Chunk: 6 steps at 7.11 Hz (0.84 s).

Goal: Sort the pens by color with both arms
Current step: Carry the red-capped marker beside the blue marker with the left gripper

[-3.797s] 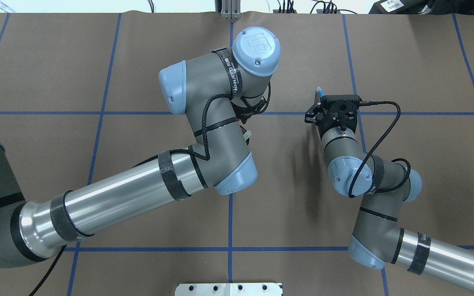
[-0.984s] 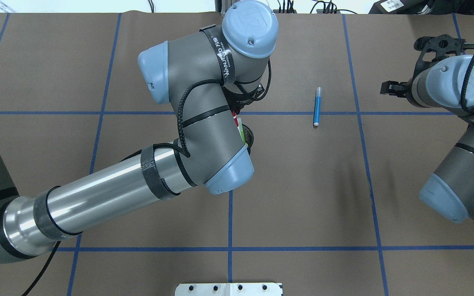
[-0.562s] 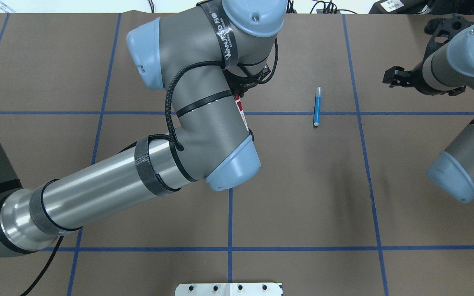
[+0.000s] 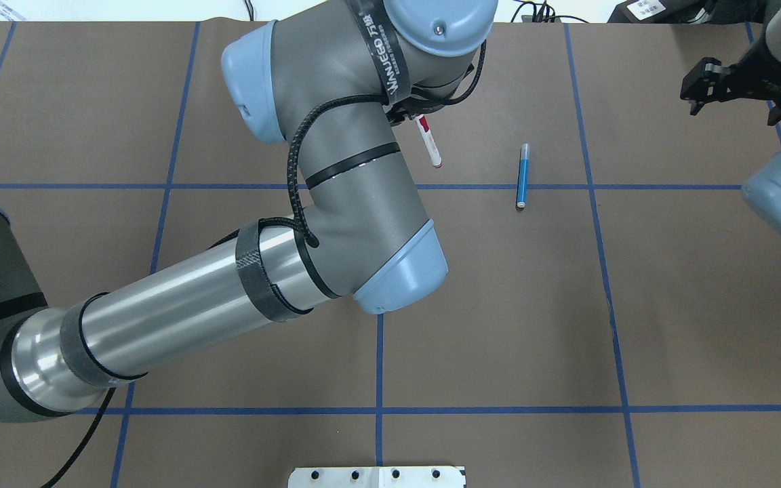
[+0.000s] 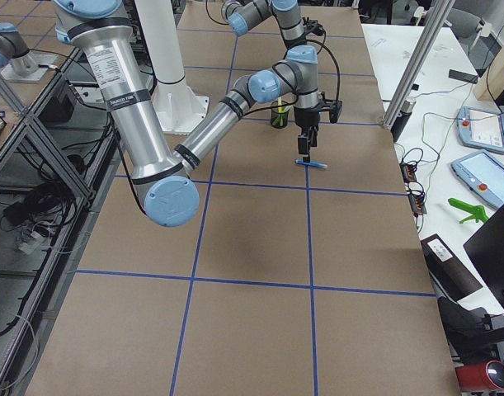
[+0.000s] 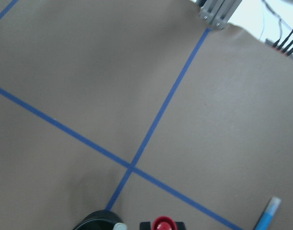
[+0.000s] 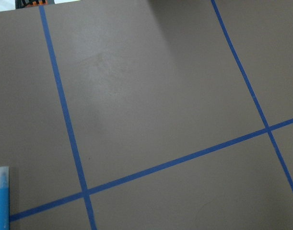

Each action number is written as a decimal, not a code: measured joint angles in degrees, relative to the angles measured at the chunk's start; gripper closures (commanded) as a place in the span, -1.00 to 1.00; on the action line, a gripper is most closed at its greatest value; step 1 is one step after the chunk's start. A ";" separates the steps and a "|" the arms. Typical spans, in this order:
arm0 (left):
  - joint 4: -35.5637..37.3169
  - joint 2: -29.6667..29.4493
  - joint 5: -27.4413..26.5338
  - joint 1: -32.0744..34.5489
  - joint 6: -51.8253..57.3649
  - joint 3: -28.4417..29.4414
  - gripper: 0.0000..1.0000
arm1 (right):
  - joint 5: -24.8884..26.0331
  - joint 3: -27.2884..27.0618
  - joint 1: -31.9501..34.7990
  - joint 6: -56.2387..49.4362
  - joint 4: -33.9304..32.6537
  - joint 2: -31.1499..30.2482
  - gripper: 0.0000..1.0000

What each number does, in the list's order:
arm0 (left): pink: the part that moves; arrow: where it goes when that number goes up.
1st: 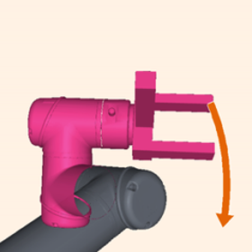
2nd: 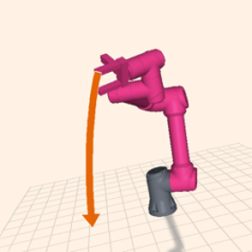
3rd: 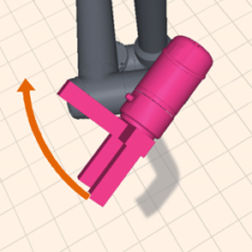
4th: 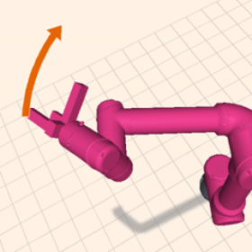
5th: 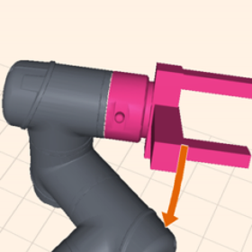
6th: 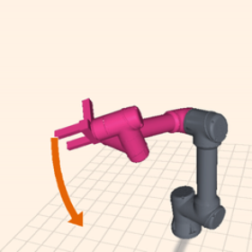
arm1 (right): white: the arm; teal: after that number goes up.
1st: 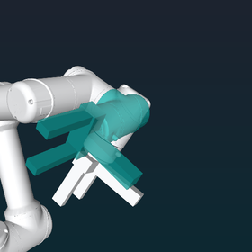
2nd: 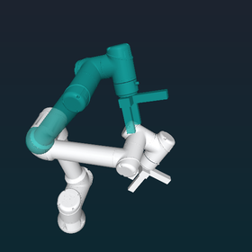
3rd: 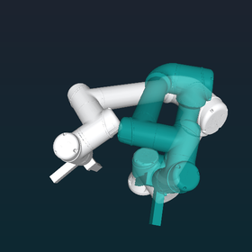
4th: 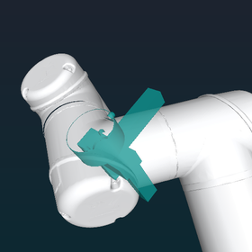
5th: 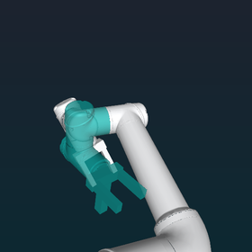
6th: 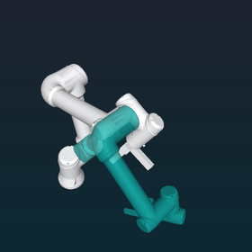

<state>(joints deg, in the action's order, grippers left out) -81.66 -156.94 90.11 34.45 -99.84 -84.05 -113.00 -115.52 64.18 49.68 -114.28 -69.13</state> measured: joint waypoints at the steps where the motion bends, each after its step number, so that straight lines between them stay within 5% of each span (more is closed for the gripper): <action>1: -5.79 -0.03 -4.62 -1.88 -2.58 3.09 1.00 | -4.94 0.13 2.33 -5.97 -1.60 -0.95 -1.00; 3: -15.72 -0.15 -14.82 -6.89 -7.69 9.53 1.00 | -10.16 -0.13 4.62 -16.87 -2.17 -4.43 -1.00; 6: -26.27 -0.17 -28.32 -13.38 -12.70 17.51 1.00 | -11.16 -0.70 5.84 -26.02 -1.70 -6.08 -1.00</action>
<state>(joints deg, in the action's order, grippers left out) -107.93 -157.11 61.78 21.07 -112.53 -66.55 -124.17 -116.21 70.02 23.67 -115.98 -75.21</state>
